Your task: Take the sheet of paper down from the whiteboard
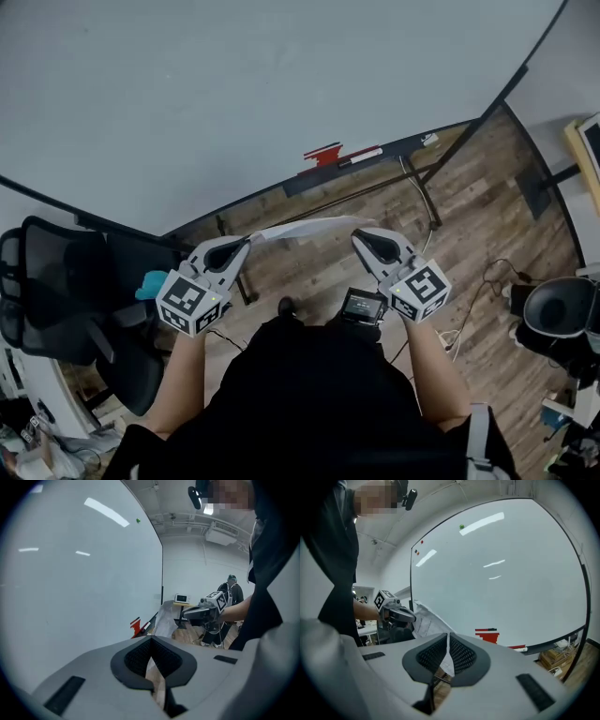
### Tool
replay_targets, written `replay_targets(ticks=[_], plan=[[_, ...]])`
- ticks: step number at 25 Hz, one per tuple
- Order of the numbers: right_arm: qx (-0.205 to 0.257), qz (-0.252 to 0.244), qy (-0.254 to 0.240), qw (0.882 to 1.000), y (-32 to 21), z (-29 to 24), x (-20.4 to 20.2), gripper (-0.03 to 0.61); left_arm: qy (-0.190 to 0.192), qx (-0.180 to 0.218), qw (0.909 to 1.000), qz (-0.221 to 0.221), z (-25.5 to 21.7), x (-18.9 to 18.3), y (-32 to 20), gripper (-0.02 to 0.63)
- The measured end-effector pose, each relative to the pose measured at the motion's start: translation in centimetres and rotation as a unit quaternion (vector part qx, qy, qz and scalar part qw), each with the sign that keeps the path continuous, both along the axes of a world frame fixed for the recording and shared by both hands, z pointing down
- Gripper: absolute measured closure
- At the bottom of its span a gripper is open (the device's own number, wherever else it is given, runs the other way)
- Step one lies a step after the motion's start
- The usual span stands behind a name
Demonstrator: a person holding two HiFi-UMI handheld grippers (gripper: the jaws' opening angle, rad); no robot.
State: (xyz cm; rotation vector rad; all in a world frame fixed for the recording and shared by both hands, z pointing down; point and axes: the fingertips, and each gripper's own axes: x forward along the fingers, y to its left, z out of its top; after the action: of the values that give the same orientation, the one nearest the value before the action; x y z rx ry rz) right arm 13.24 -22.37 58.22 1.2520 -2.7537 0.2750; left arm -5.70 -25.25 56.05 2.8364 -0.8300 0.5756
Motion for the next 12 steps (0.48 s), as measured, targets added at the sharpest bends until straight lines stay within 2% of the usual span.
replay_targets(ticks=[4,12], plan=[[-0.019,0.001,0.000,1.000,1.0,1.5,-0.1,0.549,0.016,-0.054,0.9984,-0.011,4.0,-0.7,1.6,0.603],[-0.051,0.000,-0.002,0.999,2.4,3.8,0.1,0.552,0.051,-0.104,0.9932,-0.015,7.8,-0.2,3.7,0.603]])
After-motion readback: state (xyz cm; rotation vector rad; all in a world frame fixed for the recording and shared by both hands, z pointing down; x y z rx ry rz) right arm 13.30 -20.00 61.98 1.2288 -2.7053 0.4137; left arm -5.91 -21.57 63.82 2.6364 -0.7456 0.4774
